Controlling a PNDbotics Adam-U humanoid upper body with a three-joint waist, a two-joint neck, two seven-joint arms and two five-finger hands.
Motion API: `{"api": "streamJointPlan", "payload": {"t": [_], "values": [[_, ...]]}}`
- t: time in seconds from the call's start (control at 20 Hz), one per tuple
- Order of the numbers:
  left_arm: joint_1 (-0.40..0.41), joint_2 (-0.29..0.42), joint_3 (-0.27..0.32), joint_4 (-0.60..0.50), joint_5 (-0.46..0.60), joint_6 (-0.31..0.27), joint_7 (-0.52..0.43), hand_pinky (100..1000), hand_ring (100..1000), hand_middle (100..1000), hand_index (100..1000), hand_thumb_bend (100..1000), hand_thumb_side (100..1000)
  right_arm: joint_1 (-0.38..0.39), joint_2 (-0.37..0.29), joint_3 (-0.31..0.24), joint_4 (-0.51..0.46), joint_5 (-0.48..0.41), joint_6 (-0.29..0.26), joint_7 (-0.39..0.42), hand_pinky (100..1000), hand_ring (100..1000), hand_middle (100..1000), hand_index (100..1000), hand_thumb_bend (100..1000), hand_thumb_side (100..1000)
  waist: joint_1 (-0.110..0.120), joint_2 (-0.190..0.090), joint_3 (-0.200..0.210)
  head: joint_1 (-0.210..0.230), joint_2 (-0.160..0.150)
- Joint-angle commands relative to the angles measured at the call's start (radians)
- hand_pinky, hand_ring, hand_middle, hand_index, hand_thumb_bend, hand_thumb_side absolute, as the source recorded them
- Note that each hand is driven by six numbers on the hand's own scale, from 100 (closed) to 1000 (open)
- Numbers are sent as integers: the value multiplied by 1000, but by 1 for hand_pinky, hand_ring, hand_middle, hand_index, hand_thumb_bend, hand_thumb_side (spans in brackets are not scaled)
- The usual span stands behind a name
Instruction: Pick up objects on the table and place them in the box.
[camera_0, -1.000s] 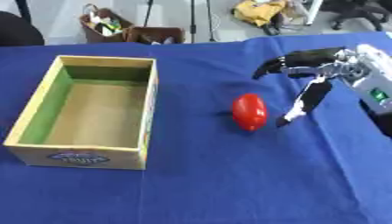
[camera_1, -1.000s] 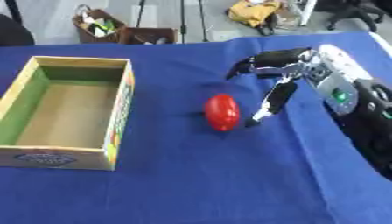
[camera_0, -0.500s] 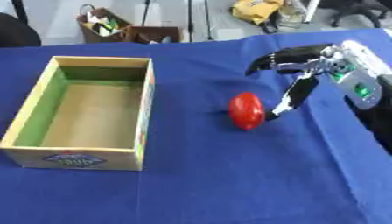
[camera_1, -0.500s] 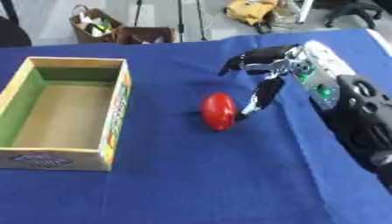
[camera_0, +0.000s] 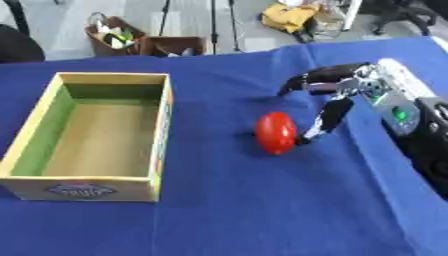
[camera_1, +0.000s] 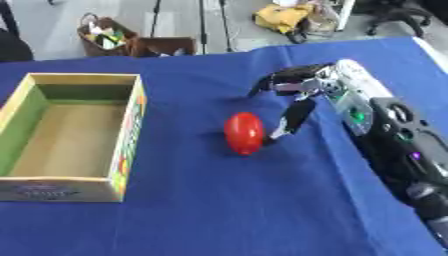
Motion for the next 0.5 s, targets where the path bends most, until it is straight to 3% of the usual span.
{"api": "streamJointPlan", "payload": {"t": [0.05, 0.35, 0.5], "values": [[-4, 17, 0, -18, 1, 3, 0, 161, 459, 542, 666, 100, 883, -17, -14, -13, -9, 9, -3, 7, 936, 955, 940, 1000, 630, 519, 1, -23, -1, 5, -13], [-5, 15, -1, -18, 2, 4, -3, 159, 460, 543, 664, 100, 884, -11, -13, -7, -30, 1, -21, -16, 932, 947, 942, 1000, 640, 496, 4, -16, -2, 6, -18], [-3, 15, 0, -18, 3, 4, -4, 159, 460, 544, 664, 100, 885, -8, -16, 2, -48, 0, -37, 12, 939, 969, 950, 1000, 558, 465, 4, -15, -3, 7, -16]]}}
